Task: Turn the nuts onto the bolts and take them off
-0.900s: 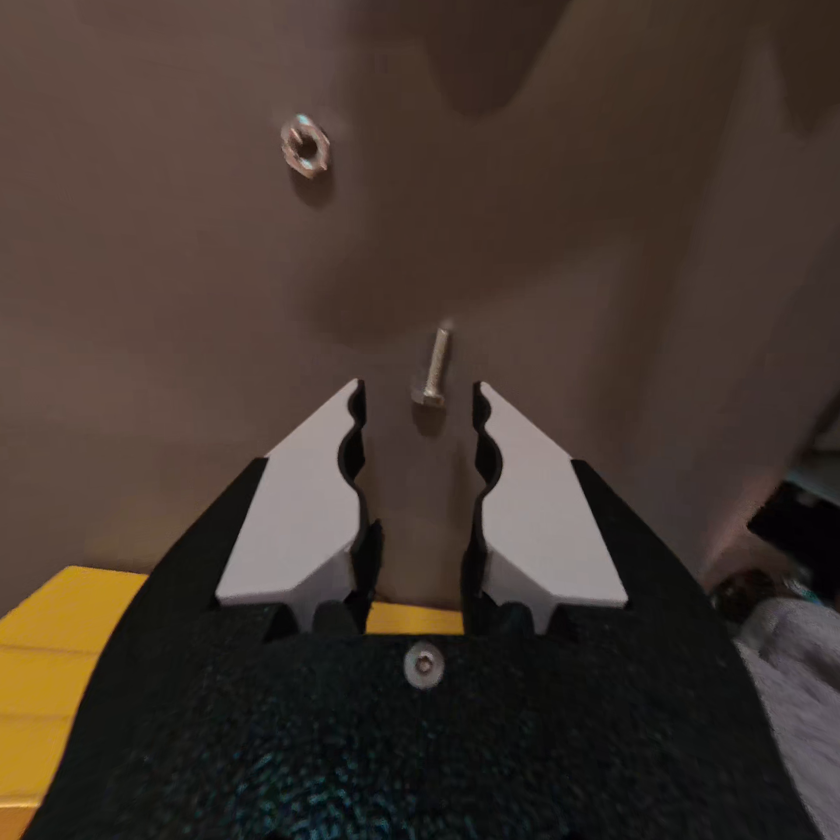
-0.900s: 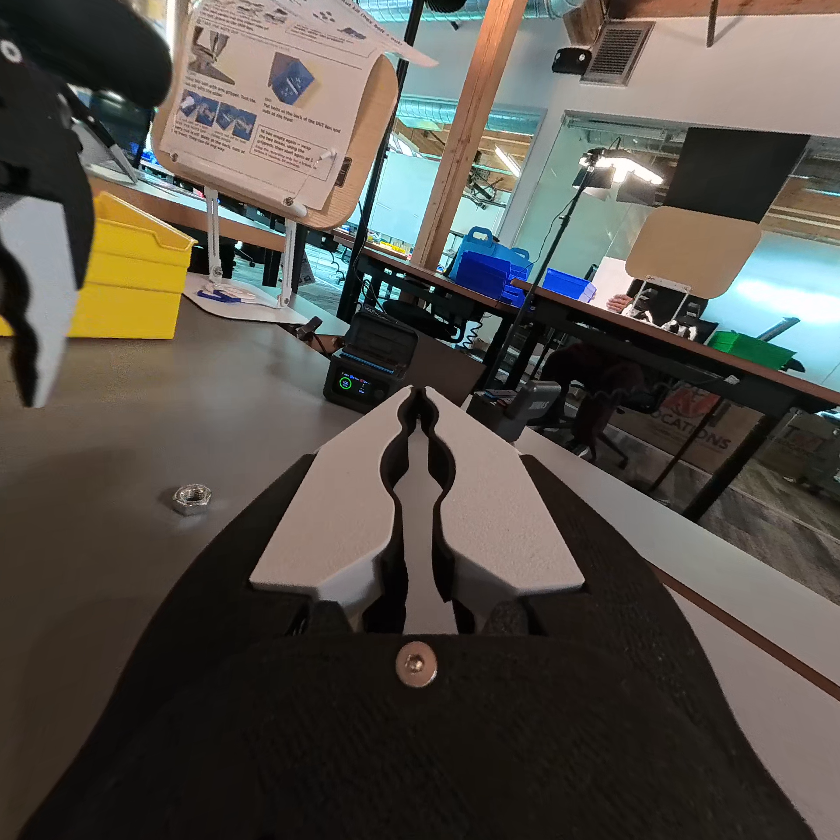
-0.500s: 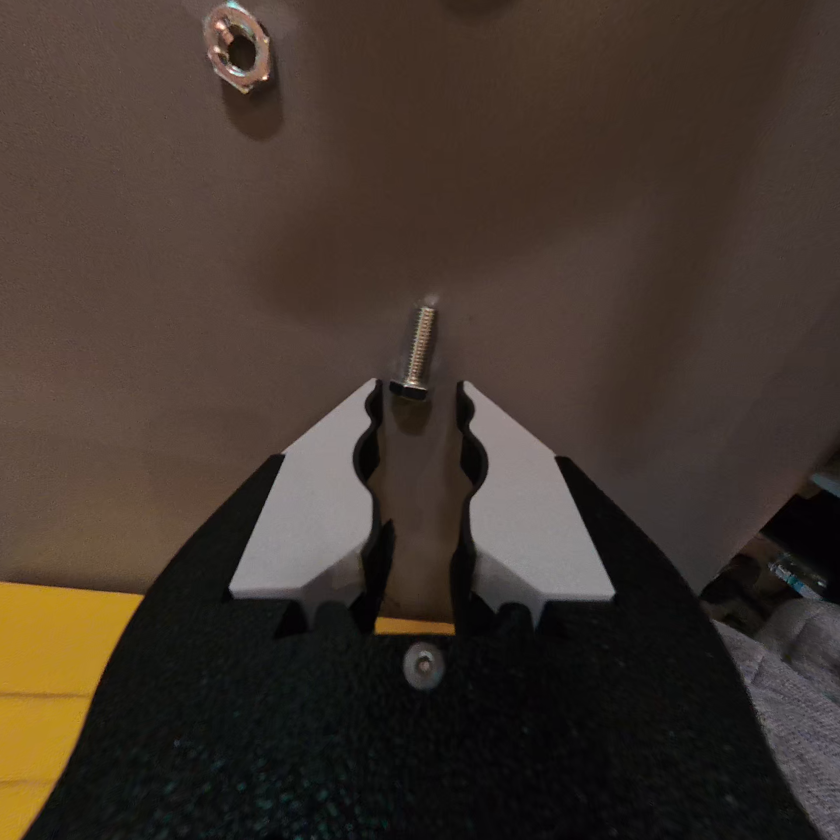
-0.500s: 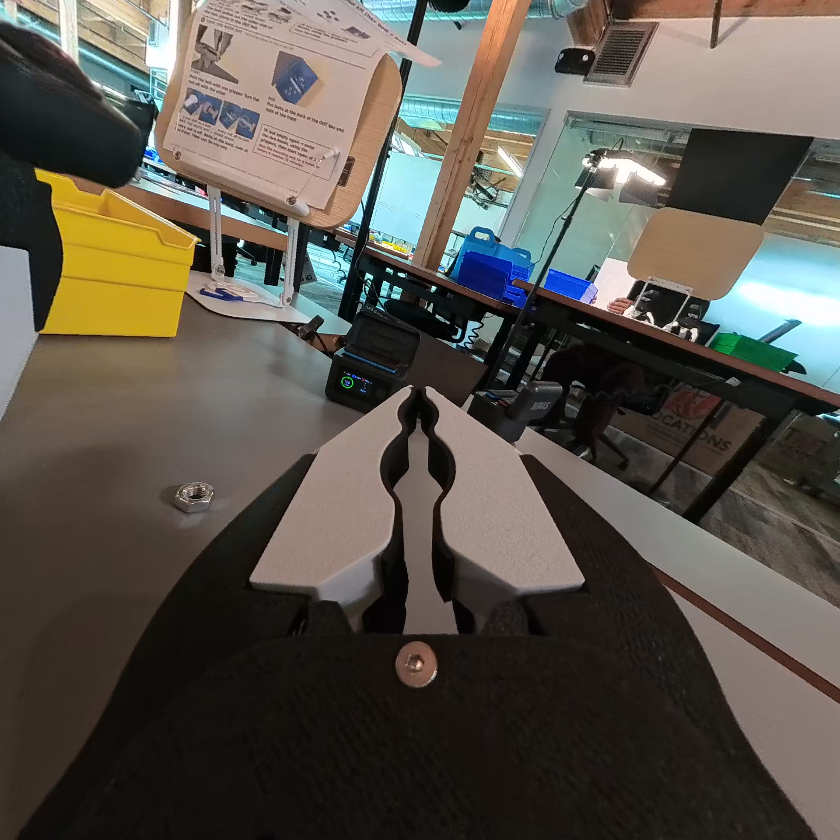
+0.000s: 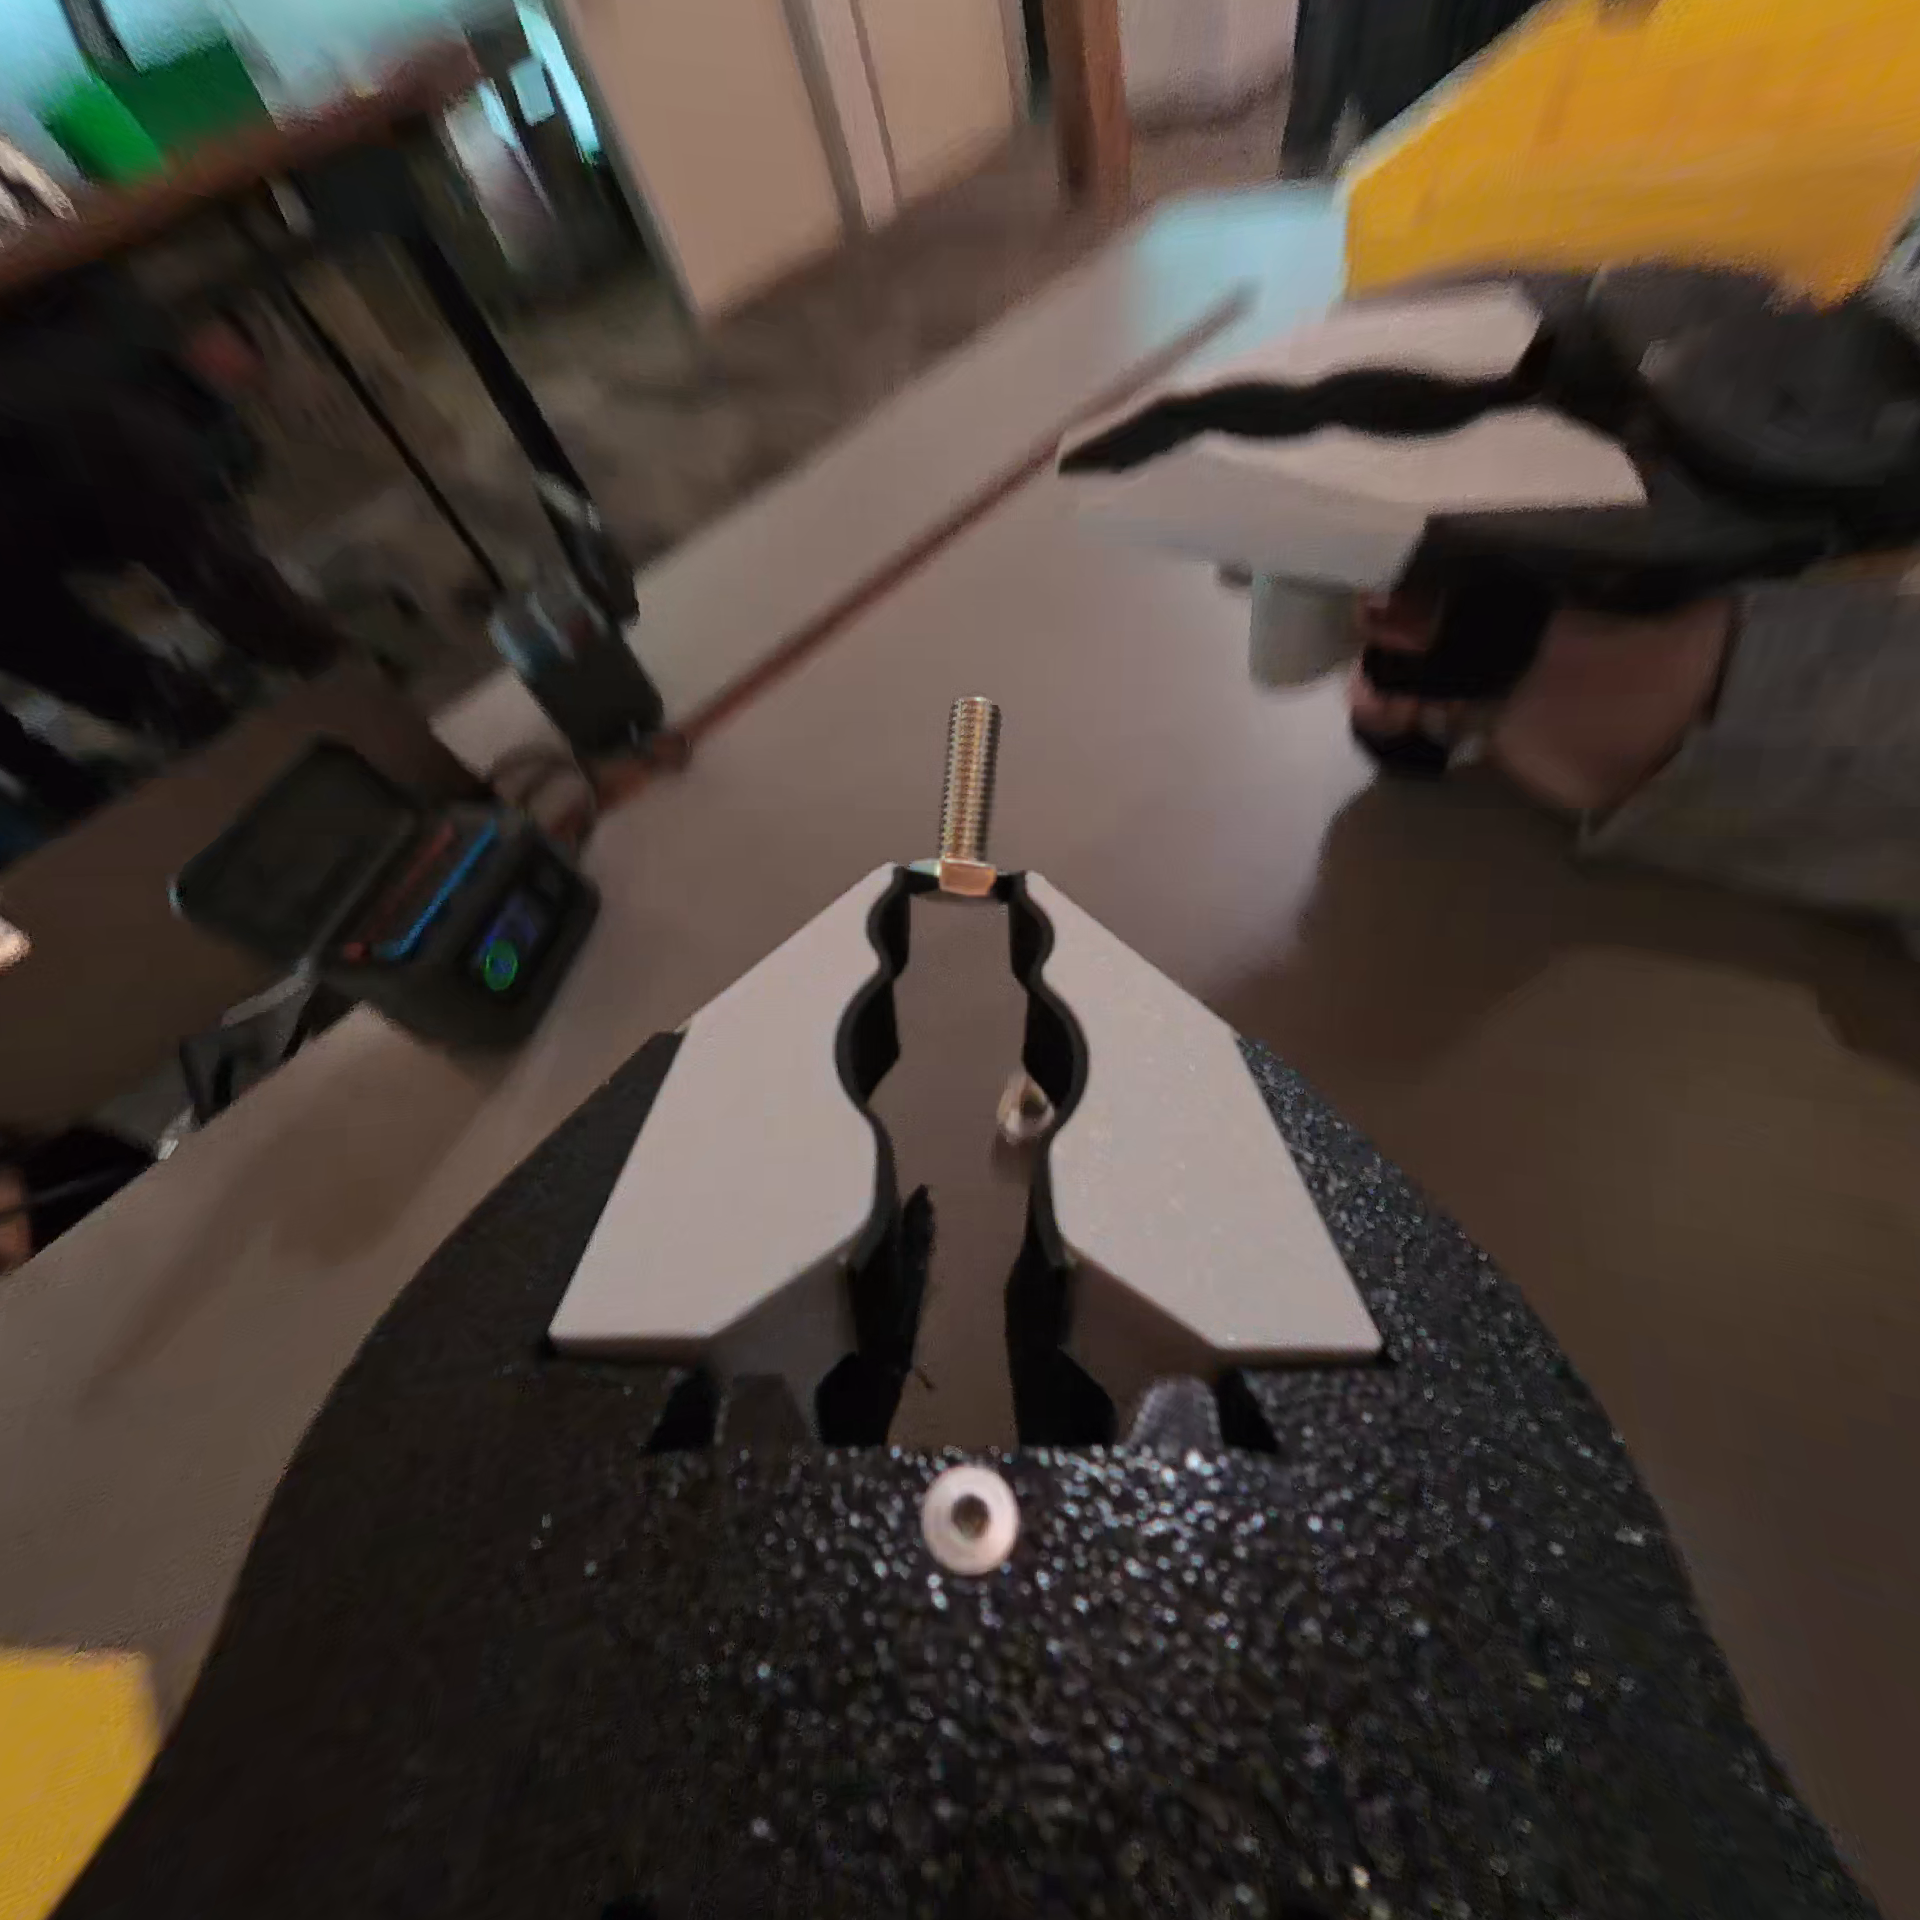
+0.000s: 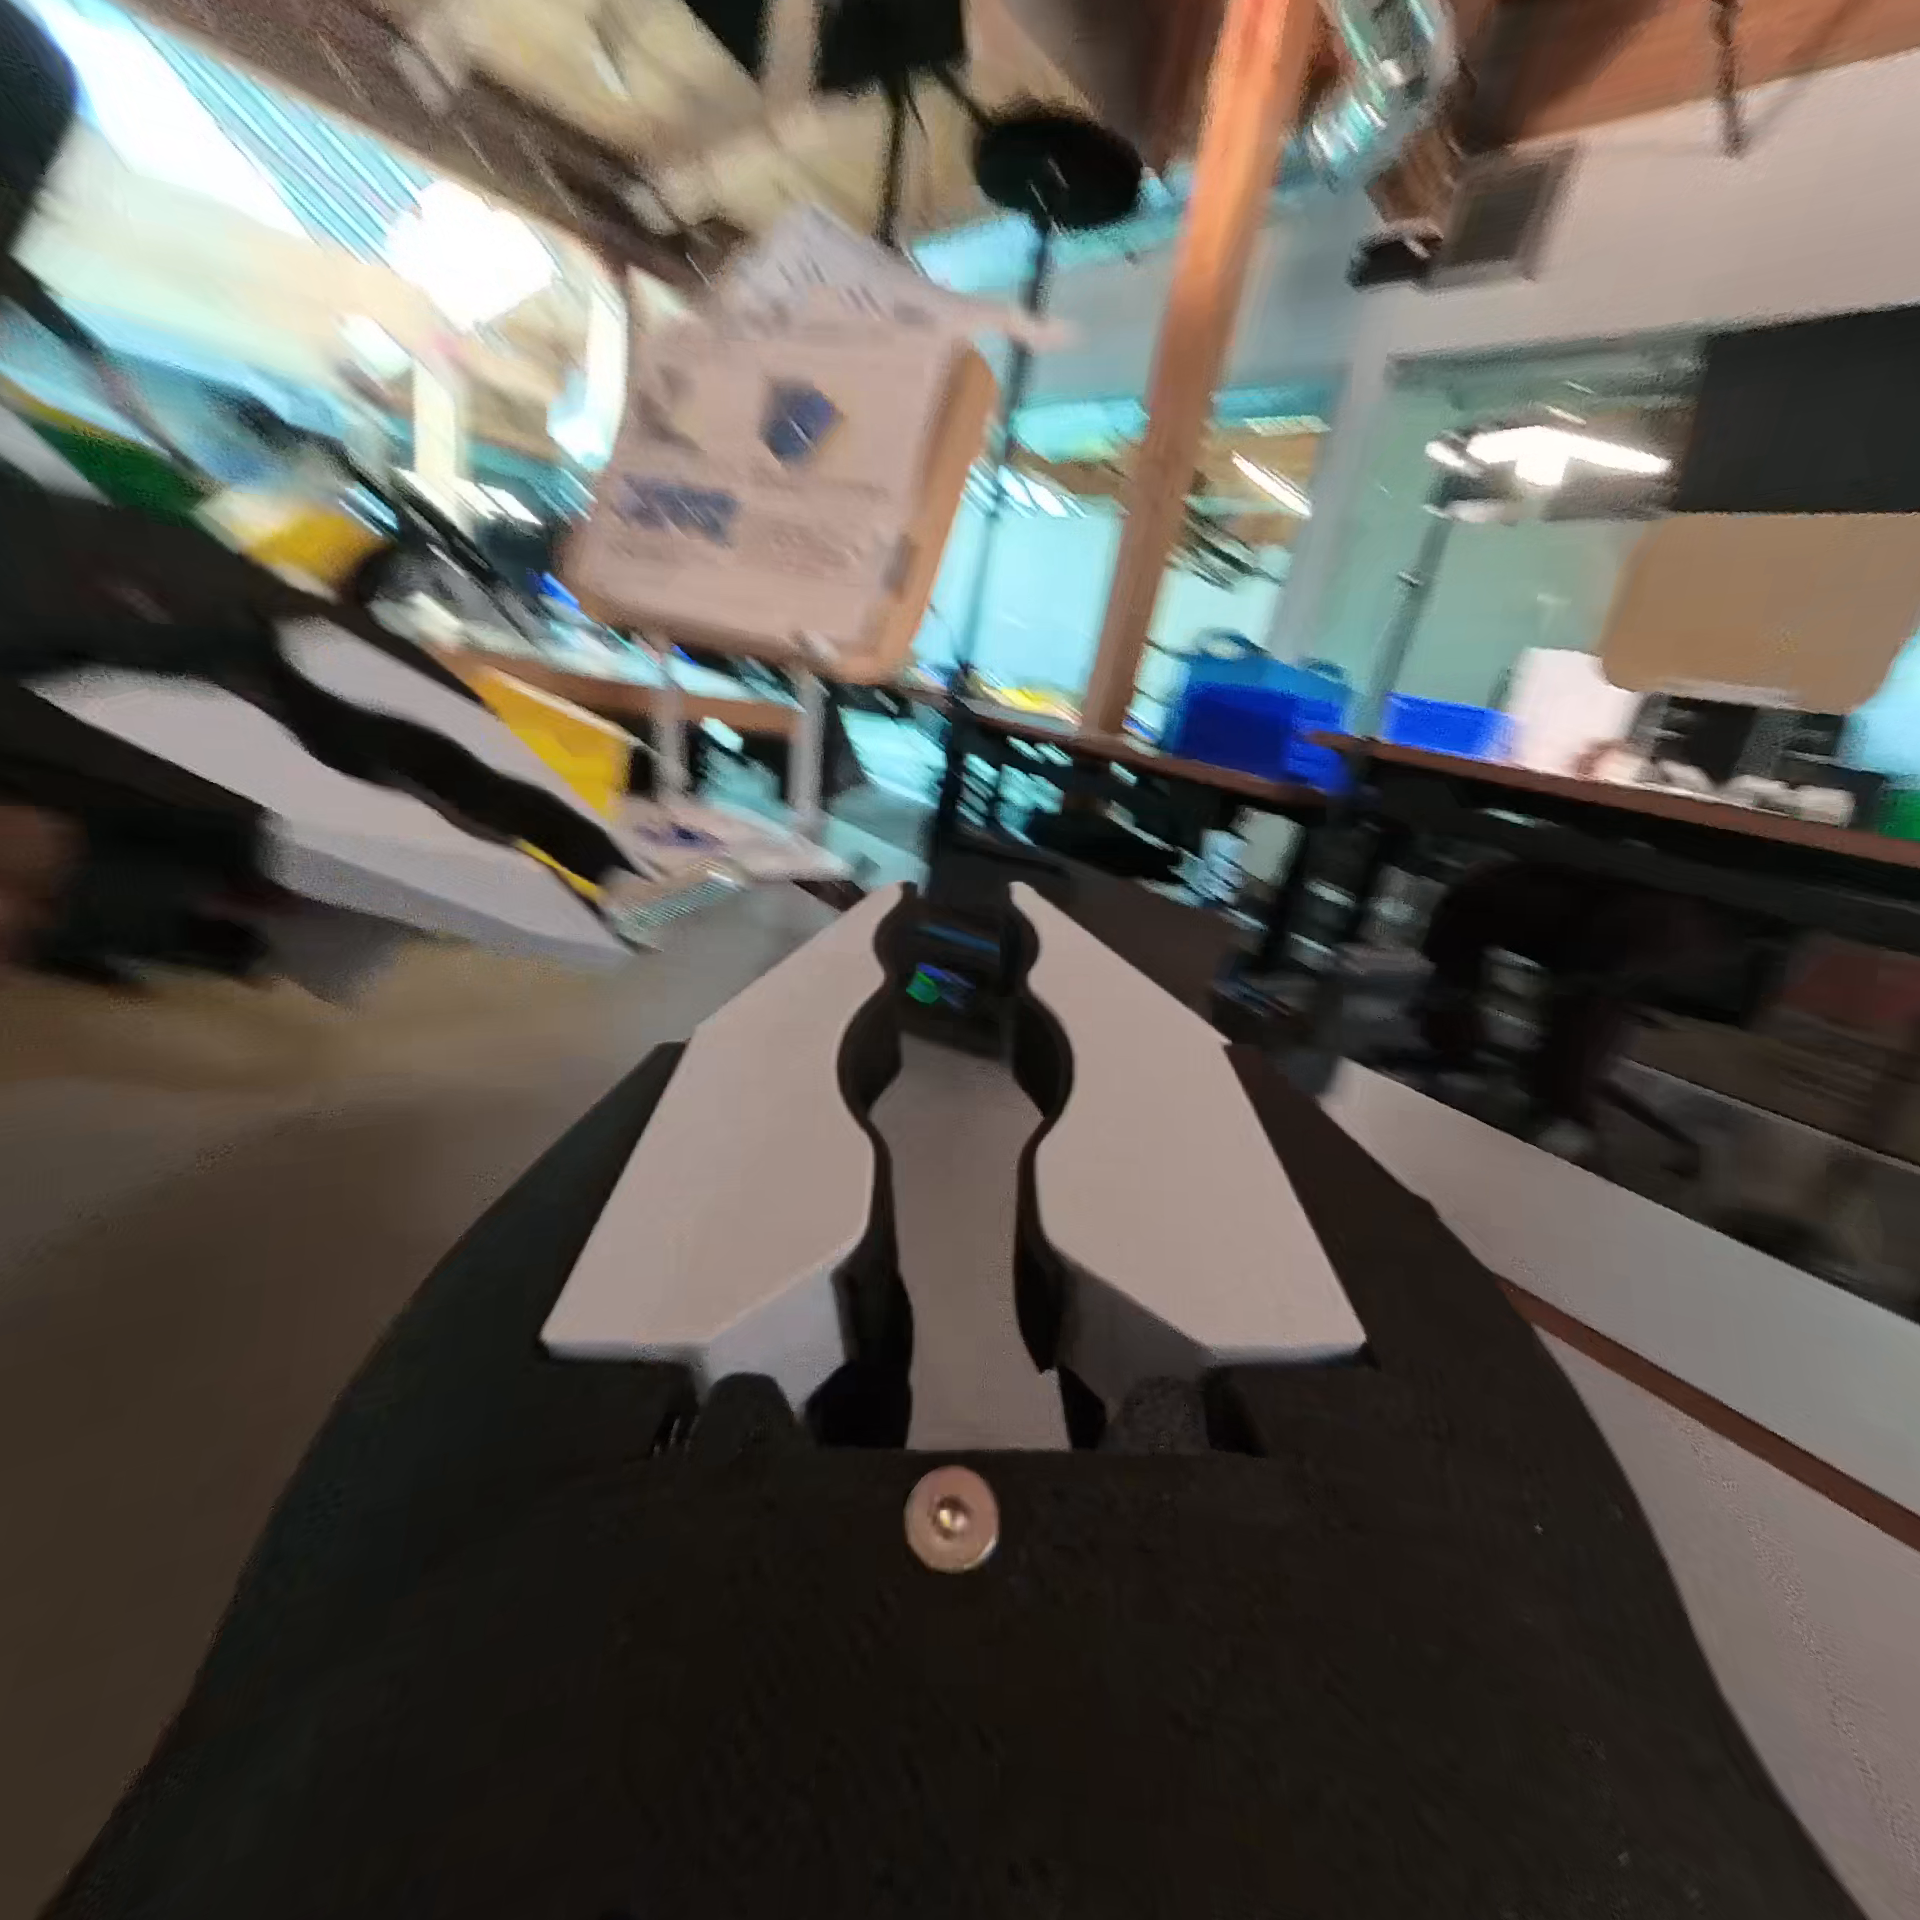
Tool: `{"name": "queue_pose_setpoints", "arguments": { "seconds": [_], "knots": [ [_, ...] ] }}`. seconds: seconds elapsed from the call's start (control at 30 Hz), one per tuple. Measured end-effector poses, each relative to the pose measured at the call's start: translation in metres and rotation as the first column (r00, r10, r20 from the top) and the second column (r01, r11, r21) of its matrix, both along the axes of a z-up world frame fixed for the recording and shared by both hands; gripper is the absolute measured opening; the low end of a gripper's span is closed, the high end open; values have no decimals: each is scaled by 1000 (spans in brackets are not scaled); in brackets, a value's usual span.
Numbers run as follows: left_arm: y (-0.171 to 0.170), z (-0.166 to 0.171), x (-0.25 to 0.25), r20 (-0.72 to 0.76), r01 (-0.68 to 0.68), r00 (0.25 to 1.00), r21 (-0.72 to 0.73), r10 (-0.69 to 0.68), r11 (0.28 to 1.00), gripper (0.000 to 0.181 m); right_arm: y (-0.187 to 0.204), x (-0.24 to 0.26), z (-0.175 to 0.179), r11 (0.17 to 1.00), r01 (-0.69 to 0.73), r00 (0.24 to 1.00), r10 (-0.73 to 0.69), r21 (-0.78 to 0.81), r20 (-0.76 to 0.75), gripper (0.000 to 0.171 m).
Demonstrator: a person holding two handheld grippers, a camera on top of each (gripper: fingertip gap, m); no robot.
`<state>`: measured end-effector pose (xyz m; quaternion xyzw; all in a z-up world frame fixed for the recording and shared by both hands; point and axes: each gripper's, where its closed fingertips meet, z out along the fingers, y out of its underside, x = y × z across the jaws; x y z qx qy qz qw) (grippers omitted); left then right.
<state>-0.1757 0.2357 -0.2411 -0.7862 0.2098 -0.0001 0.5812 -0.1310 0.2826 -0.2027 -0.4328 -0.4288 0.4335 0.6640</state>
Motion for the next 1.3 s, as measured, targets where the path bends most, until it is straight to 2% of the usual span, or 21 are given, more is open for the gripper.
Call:
{"name": "queue_pose_setpoints", "arguments": {
  "seconds": [0.03, 0.17, 0.27, 0.33, 0.5, 0.53, 0.57, 0.63, 0.7, 0.77, 0.83, 0.97, 1.07, 1.3],
  "knots": [
    [4, 5, 7, 41, 14, 999, 82, -17, 997, 17, -9, 1, 6, 995, -95, 994, 93, -40, -51, 22],
    [8, 13, 31, 178, 94, 972, 295, -151, 951, 17, -27, -1, 5, 889, -390, 921, 373, -239, -114, 26],
    [6, 12, 39, 188, 163, 957, 289, -223, 943, 17, -38, 1, 5, 772, -547, 835, 529, -324, -151, 23],
    [5, 9, 38, 190, 175, 953, 288, -235, 942, 17, -45, 3, 3, 724, -603, 792, 593, -335, -146, 22],
    [2, 2, 47, 155, 235, 948, 249, -278, 940, 17, -51, 0, -3, 732, -600, 789, 607, -323, -89, 16],
    [2, 0, 49, 145, 246, 947, 239, -285, 939, 17, -50, -1, -5, 740, -590, 796, 601, -323, -78, 7],
    [1, -1, 51, 142, 253, 946, 231, -290, 939, 17, -51, 0, -6, 740, -590, 794, 604, -323, -68, 7],
    [-3, -2, 53, 190, 288, 926, 204, -326, 936, 17, -53, 2, -8, 715, -611, 771, 635, -338, -50, 7],
    [-10, -2, 57, 312, 340, 874, 155, -372, 928, 18, -57, 5, -9, 681, -644, 737, 674, -348, -44, 7],
    [-13, 1, 61, 468, 377, 796, 112, -384, 919, 51, -62, 7, -10, 652, -670, 707, 706, -353, -39, 7],
    [-17, 2, 61, 512, 395, 761, 118, -397, 911, 45, -68, 8, -11, 624, -694, 678, 734, -360, -35, 7],
    [-19, -10, 62, 421, 407, 820, 51, -389, 912, 31, -73, 9, -13, 591, -716, 648, 761, -371, -36, 7],
    [-22, -15, 68, 395, 434, 822, 33, -410, 900, 20, -72, 6, -12, 579, -724, 640, 766, -374, -54, 7],
    [-24, -12, 72, 411, 446, 806, 53, -427, 893, 16, -75, 7, -11, 565, -740, 624, 779, -364, -59, 7]
  ]
}}
